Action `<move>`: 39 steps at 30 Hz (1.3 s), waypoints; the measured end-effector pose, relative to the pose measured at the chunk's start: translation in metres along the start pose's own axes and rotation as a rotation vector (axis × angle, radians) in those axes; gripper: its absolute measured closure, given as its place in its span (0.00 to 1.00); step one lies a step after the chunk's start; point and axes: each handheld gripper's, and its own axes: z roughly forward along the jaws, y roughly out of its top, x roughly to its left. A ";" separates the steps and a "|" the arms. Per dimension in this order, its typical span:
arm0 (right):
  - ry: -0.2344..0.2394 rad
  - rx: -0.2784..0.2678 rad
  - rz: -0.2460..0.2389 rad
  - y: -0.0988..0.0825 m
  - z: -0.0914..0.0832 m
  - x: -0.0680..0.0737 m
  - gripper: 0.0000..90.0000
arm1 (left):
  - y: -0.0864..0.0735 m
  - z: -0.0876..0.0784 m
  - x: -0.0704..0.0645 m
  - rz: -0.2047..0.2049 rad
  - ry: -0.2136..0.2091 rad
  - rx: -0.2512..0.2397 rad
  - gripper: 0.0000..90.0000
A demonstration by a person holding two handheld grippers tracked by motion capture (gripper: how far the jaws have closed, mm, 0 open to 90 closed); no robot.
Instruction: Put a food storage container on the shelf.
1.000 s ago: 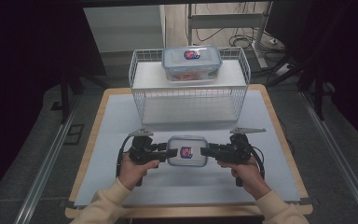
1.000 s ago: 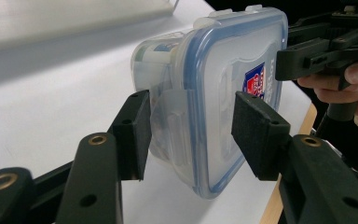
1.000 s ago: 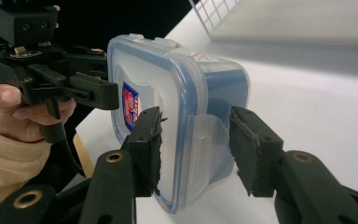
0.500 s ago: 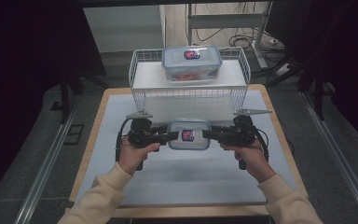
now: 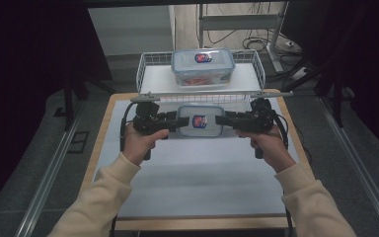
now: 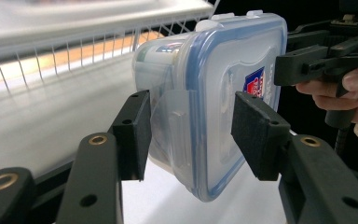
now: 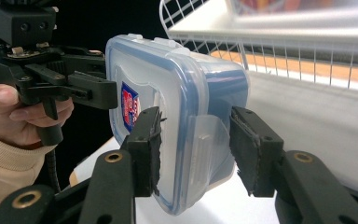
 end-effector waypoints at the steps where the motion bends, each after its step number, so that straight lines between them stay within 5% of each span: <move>1: 0.002 -0.004 -0.004 0.005 0.000 0.000 0.60 | 0.003 0.000 0.000 0.001 0.001 -0.003 0.54; 17: 0.013 -0.032 -0.017 0.056 -0.006 -0.010 0.60 | 0.055 -0.002 0.005 0.029 0.014 -0.037 0.55; 31: 0.004 -0.034 -0.022 0.101 0.000 -0.026 0.60 | 0.099 0.005 0.022 0.039 0.015 -0.041 0.55; 39: -0.004 -0.022 -0.022 0.134 0.009 -0.038 0.60 | 0.127 0.010 0.043 0.031 0.005 -0.050 0.55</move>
